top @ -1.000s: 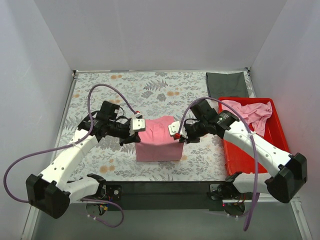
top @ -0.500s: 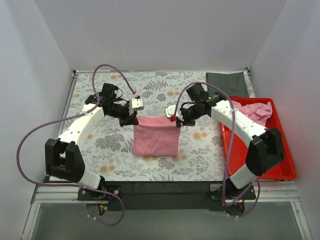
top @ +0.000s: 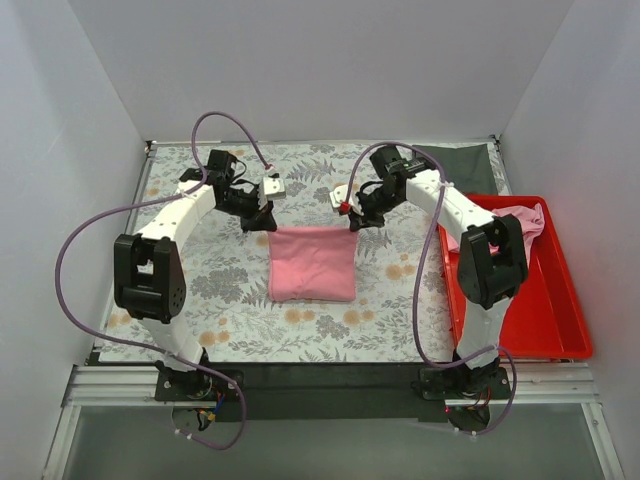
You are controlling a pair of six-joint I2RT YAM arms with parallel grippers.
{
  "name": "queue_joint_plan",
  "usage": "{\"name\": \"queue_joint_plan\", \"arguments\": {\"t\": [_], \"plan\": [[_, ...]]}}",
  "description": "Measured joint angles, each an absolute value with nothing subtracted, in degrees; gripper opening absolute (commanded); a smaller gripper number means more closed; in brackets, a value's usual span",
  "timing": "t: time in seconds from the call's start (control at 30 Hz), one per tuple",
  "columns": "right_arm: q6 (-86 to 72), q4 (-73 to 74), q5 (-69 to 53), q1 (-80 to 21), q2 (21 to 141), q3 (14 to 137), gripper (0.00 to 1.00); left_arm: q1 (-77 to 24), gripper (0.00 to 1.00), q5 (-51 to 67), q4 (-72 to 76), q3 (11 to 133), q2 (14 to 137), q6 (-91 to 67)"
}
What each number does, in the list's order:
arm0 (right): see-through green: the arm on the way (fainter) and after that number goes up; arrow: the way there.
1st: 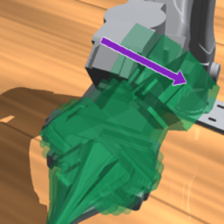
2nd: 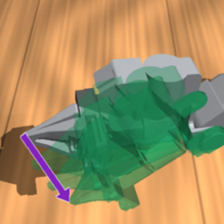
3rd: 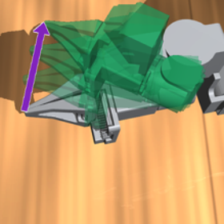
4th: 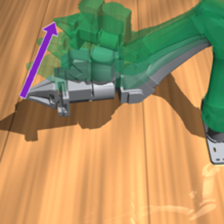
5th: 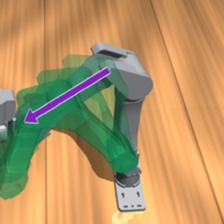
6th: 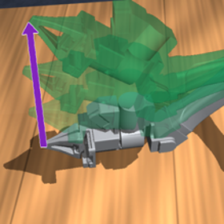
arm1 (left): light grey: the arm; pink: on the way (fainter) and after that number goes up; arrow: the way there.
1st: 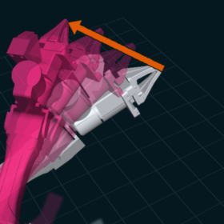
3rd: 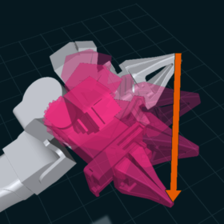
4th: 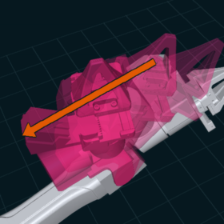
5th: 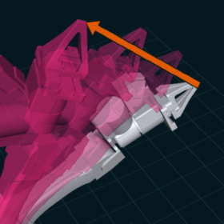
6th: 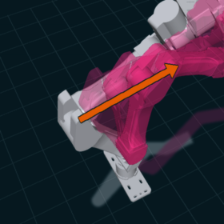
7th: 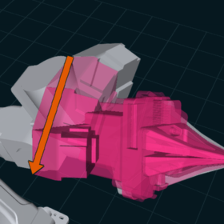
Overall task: Fold and stack the t-shirts
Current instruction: Fold the tshirt
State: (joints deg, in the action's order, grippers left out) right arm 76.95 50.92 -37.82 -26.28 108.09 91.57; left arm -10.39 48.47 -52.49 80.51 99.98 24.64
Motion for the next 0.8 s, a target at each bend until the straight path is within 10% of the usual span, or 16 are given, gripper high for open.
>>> {"name": "queue_joint_plan", "arguments": {"t": [0.7,0.8], "plan": [[79.68,51.55,-37.26,-24.71,120.27,99.92,0.02,-9.5,0.0,46.94,-44.93,84.12,112.03,23.83],[78.37,51.42,-36.69,-24.71,122.32,102.28,0.33,-9.5,0.13,45.89,-42.7,84.12,113.32,22.31]]}}
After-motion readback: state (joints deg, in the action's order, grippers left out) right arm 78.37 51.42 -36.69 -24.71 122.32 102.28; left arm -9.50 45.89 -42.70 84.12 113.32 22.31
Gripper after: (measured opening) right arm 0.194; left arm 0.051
